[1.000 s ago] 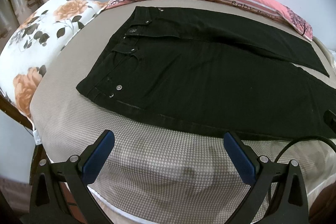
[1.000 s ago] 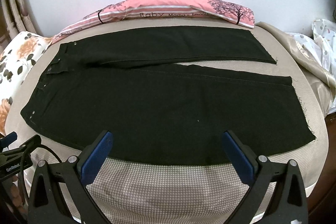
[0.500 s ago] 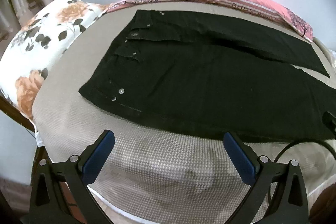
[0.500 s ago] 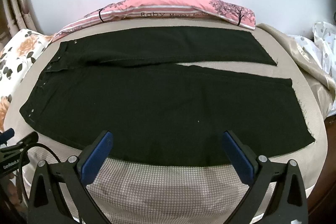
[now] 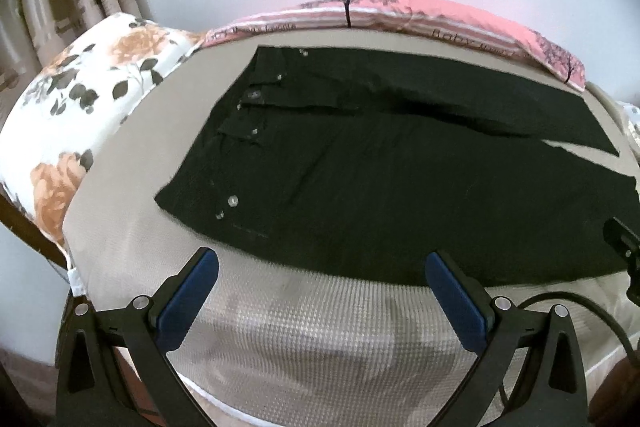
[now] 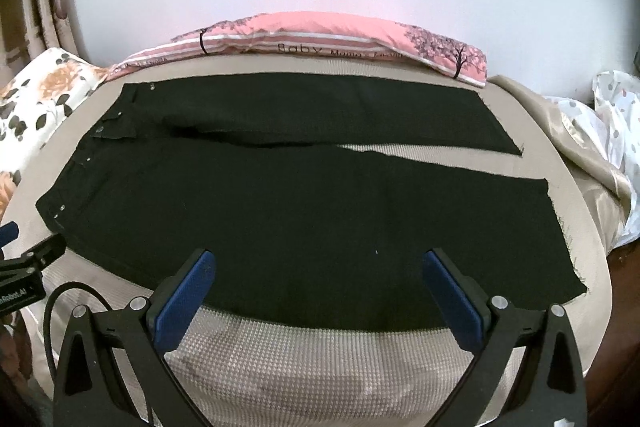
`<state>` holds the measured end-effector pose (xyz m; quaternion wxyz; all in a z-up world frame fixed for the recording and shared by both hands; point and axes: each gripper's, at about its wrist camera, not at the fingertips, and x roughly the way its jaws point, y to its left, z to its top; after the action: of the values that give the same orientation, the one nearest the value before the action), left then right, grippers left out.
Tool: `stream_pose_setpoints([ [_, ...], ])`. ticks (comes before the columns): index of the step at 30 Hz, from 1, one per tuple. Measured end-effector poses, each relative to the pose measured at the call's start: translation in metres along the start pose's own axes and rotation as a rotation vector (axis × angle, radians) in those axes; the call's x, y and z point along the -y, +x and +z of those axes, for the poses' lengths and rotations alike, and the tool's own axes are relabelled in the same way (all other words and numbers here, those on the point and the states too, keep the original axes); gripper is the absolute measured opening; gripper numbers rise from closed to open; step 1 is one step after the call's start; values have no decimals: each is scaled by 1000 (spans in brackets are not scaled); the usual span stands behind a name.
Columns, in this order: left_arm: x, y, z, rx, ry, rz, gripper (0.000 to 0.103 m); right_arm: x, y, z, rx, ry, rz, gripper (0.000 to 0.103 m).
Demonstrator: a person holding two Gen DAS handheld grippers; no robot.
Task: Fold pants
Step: 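Lower the left tool onto the trouser waistband and close it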
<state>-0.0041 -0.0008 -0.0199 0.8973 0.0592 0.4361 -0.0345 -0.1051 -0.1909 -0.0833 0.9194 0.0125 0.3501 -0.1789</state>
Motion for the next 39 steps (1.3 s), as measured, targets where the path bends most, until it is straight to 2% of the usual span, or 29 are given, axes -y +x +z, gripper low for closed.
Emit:
stream_pose_setpoints([
  [4, -4, -5, 7, 46, -8, -9, 103, 1, -4, 3, 39, 8, 20, 102],
  [8, -8, 0, 11, 41, -13, -20, 103, 3, -9, 4, 73, 18, 24, 102],
  [13, -15, 7, 22, 36, -22, -13, 103, 2, -6, 7, 63, 19, 24, 102],
  [21, -44, 27, 55, 25, -54, 19, 102, 7, 9, 39, 65, 49, 21, 102],
  [24, -62, 39, 74, 24, -92, 25, 102, 4, 10, 58, 108, 35, 56, 100],
  [26, -74, 47, 87, 30, -109, 31, 100, 0, 11, 68, 127, 13, 93, 99],
  [28, -87, 59, 105, 25, -125, 26, 90, -6, 15, 82, 146, -14, 99, 99],
  [31, -107, 85, 133, -11, -149, -19, 80, -14, 29, 101, 143, -59, 112, 99],
  [33, -120, 106, 153, -32, -164, -76, 74, -15, 39, 111, 129, -53, 122, 99],
  [37, -132, 140, 182, -47, -165, -162, 73, -14, 69, 126, 48, 27, 198, 99],
  [39, -137, 161, 197, -50, -155, -245, 73, -14, 83, 128, 14, 66, 242, 99],
])
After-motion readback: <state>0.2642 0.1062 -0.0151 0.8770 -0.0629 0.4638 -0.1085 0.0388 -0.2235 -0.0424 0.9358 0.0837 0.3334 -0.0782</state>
